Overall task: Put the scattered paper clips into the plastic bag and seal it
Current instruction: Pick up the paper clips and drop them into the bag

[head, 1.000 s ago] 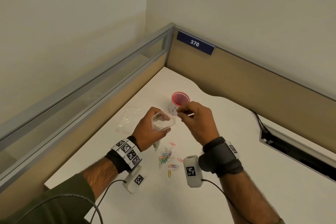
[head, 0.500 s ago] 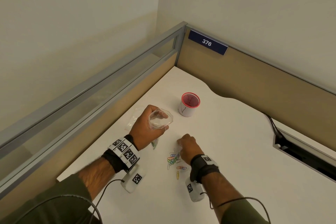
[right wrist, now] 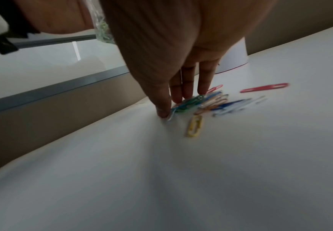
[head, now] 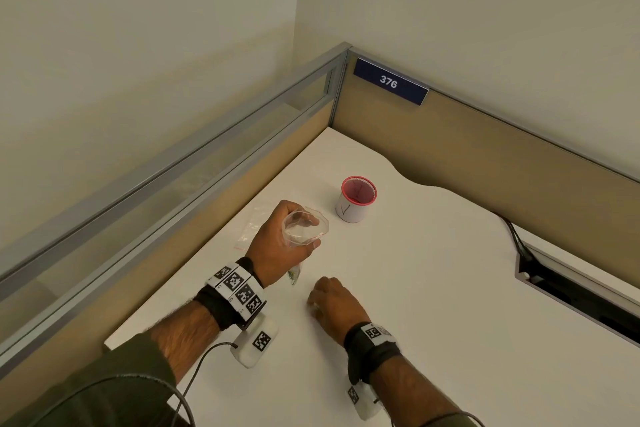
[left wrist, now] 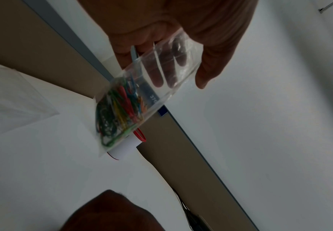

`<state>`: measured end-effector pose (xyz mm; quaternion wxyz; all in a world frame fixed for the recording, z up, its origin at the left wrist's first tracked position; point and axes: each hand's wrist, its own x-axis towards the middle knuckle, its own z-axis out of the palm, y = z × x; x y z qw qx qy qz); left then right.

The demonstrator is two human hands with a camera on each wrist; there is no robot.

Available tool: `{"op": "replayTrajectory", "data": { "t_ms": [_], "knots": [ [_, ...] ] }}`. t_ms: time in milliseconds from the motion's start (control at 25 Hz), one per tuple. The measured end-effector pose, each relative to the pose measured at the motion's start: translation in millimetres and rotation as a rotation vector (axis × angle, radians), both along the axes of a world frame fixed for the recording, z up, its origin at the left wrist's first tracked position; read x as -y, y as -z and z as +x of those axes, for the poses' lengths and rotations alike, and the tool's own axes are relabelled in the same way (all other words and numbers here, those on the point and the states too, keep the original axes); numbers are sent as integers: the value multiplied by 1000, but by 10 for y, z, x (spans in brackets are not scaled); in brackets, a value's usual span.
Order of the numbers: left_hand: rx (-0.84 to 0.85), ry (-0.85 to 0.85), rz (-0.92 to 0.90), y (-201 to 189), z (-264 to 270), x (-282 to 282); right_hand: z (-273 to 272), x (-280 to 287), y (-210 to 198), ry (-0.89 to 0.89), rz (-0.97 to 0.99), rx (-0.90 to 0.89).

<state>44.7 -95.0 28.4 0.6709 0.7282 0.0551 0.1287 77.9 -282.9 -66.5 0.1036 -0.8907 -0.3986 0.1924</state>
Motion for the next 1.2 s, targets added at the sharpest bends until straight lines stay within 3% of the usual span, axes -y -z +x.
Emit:
{"op": "replayTrajectory", "data": {
  "t_ms": [160,360,520,960,1080,1200],
  "knots": [
    [14,-8,-3,-28,1,8,121,278,-25,85,-35,73],
    [-19,1,36,-18,-7,14,275,651,-166,402,17,-25],
    [-32,14,43,-13,2,67,164,619,-193,314,-145,-110],
    [-38,21,69,-56,-55,44,49,316,-59,260,-180,109],
    [-39,11,76,-77,-57,27,151,349,-71,344,-129,51],
    [-43,6,78,-86,-53,32,224,420,-200,547,20,-58]
  ]
}}
